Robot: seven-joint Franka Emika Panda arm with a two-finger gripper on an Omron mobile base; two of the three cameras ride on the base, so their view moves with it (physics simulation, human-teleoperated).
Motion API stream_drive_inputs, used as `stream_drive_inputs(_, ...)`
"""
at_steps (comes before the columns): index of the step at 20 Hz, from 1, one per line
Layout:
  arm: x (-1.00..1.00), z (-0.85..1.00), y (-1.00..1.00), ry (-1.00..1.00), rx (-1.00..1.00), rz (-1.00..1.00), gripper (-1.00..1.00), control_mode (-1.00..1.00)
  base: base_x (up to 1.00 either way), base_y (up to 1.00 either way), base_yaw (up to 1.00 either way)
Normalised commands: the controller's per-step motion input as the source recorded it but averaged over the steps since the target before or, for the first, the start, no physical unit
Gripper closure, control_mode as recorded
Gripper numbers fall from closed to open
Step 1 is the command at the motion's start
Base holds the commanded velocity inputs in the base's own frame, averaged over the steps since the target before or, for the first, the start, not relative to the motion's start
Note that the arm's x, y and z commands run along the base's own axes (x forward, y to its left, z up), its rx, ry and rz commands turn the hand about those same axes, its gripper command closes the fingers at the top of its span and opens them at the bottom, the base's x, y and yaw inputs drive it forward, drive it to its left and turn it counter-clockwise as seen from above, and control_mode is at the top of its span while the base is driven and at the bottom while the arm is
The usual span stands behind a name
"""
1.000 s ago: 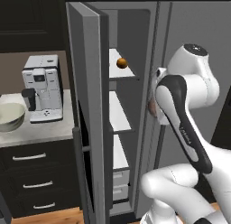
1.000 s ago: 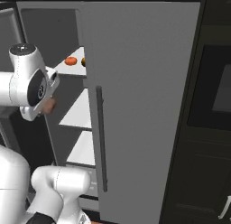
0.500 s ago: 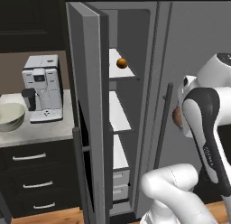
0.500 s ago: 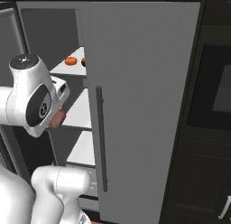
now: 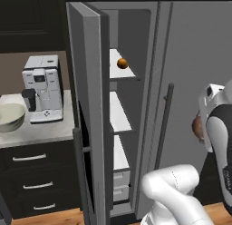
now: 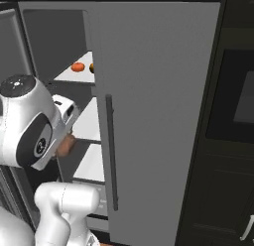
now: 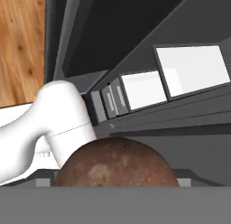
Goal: Take the potato, mango, and squash from the freezer and place them in the bowl on the counter.
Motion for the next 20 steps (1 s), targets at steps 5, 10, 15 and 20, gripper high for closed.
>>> stream_drive_inputs(5, -0.20, 0.02, 0.07, -0.05, -0.03, 0.00, 1.00, 1.00, -0.79, 0.55, 0.00)
stream_drive_inputs(10, 0.00, 0.00, 0.00, 0.00, 0.00, 0.00, 1.00, 1.00, -0.75, 1.00, 0.00)
stream_drive_inputs(15, 0.00, 0.00, 0.00, 0.00, 0.00, 0.00, 1.00, 1.00, -0.02, 1.00, 0.00)
stream_drive_inputs(20, 0.00, 0.00, 0.00, 0.00, 0.00, 0.00, 1.00, 1.00, 0.76, 1.00, 0.10)
